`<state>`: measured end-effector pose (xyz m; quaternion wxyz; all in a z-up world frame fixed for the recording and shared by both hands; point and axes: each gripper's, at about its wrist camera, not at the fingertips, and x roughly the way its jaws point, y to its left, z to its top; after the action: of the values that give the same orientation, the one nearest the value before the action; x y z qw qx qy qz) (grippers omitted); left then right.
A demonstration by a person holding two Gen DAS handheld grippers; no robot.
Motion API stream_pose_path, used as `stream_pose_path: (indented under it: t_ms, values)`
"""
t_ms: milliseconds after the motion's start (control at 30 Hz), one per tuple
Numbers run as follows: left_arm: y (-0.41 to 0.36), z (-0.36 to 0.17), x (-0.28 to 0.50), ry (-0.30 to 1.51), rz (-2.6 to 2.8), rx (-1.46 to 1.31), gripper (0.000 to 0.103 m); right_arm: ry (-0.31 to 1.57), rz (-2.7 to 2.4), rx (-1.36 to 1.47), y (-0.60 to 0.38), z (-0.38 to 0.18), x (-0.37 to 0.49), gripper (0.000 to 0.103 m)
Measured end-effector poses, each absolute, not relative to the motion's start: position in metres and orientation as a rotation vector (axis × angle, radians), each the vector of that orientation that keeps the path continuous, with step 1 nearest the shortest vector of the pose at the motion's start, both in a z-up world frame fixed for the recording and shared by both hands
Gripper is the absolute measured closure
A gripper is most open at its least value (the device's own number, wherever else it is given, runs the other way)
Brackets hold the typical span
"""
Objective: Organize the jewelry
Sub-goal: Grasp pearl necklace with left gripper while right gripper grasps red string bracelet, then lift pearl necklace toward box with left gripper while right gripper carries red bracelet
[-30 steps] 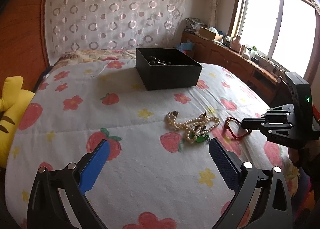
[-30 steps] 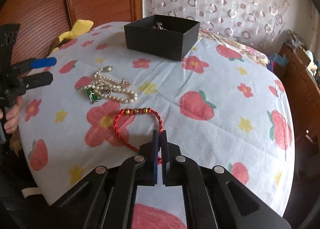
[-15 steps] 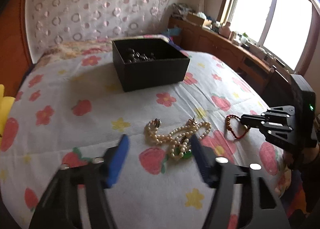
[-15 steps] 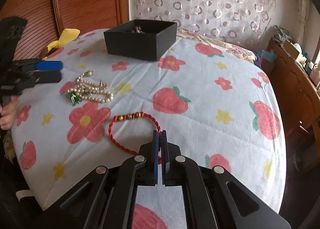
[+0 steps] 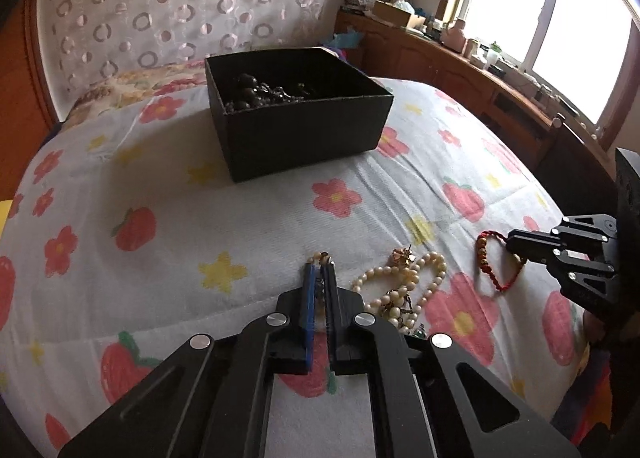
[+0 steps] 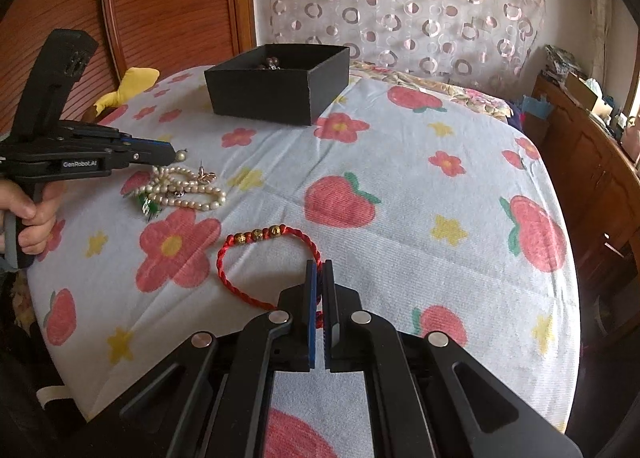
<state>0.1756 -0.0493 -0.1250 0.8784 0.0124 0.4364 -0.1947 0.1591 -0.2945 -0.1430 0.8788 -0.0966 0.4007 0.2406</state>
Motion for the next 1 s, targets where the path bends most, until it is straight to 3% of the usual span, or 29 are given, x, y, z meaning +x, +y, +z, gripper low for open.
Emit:
stream_pose_path:
  t_ms: [1000]
  values:
    - [-0.054,0.042,0.110,0.490,-0.492,-0.005,0.100,0.773,0.569,-0.213,-0.284,-0.121,0.150,0.100]
